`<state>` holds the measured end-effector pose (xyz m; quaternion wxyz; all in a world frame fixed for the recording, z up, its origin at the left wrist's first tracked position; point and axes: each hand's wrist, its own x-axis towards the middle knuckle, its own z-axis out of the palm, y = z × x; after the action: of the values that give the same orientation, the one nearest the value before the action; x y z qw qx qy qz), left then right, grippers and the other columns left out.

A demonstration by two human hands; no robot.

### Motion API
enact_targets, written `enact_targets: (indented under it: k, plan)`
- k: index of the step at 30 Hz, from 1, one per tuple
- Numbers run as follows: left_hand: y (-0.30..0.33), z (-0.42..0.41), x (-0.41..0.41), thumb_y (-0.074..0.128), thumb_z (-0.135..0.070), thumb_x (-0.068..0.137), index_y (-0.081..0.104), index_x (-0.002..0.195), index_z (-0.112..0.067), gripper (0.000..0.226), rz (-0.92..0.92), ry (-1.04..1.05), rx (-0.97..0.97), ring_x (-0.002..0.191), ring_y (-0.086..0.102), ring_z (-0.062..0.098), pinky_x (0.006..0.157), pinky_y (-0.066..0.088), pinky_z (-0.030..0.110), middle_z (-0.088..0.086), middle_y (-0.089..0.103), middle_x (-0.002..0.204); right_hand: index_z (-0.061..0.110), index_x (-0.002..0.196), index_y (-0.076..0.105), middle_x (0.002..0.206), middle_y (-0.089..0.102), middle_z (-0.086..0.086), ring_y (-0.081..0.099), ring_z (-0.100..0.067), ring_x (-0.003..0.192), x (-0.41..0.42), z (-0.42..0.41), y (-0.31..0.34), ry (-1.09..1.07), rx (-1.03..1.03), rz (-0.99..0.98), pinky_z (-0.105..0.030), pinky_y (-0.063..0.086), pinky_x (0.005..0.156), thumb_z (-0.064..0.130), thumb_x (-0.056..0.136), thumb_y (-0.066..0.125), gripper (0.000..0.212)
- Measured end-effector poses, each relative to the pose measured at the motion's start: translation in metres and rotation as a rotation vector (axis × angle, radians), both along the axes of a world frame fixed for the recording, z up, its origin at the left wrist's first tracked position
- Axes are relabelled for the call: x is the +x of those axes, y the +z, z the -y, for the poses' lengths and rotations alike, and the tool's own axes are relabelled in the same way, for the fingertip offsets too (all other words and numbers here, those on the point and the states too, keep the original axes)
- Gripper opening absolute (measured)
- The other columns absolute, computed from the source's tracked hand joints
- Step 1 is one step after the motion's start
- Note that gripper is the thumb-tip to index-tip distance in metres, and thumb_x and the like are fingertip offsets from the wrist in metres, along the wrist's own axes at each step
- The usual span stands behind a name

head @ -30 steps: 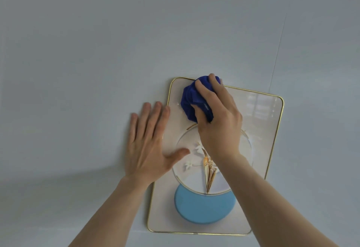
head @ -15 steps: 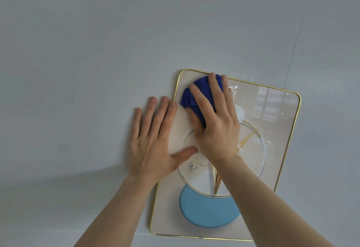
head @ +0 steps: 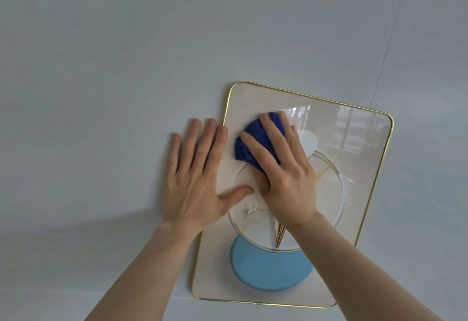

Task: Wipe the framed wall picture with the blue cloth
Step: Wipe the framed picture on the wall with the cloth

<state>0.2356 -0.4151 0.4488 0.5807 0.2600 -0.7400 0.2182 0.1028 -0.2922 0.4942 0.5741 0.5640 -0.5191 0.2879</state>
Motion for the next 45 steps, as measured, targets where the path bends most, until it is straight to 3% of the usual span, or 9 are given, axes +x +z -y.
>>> enact_targets:
  k: [8,26,36,40,45]
  plan:
    - [0.000,0.000,0.001,0.035,-0.087,0.086,0.011,0.165,-0.022,0.104,0.038,0.018,-0.001,0.160,0.008,0.032,0.129,0.010,0.057,0.007,0.014,0.173,0.017,0.141,0.066,0.158,0.052,-0.016,0.036,-0.041,0.155,-0.003,-0.005,-0.011,-0.017,0.023,0.005,-0.057,0.043,0.120,0.013,0.104,0.066,0.037]
    - [-0.002,0.001,0.000,0.038,-0.087,0.087,0.013,0.165,-0.022,0.104,0.018,0.002,-0.007,0.161,0.006,0.031,0.129,0.010,0.057,0.007,0.011,0.173,0.018,0.141,0.066,0.157,0.053,-0.015,0.037,-0.040,0.155,-0.016,-0.030,-0.044,-0.064,0.057,0.023,-0.056,0.045,0.119,0.012,0.104,0.065,0.037]
    - [-0.002,0.002,0.000,0.040,-0.087,0.086,0.014,0.165,-0.021,0.105,0.014,0.011,-0.021,0.160,0.009,0.033,0.129,0.013,0.058,0.008,0.013,0.173,0.016,0.140,0.066,0.158,0.052,-0.016,0.037,-0.042,0.154,-0.019,-0.034,-0.052,-0.075,0.064,0.032,-0.057,0.048,0.117,0.016,0.110,0.055,0.033]
    - [-0.002,0.001,0.000,0.040,-0.086,0.086,0.013,0.165,-0.022,0.105,0.017,0.003,-0.012,0.160,0.008,0.032,0.129,0.012,0.058,0.008,0.014,0.173,0.015,0.140,0.067,0.156,0.054,-0.016,0.039,-0.042,0.153,-0.023,-0.039,-0.058,-0.094,0.071,0.026,-0.057,0.051,0.114,0.012,0.107,0.060,0.034]
    - [-0.002,0.001,0.000,0.038,-0.087,0.087,0.012,0.165,-0.022,0.105,0.019,-0.005,-0.003,0.160,0.007,0.033,0.129,0.010,0.058,0.008,0.012,0.173,0.015,0.137,0.069,0.155,0.056,-0.015,0.043,-0.041,0.151,-0.033,-0.058,-0.078,-0.136,0.099,0.021,-0.051,0.059,0.106,0.008,0.111,0.043,0.038]
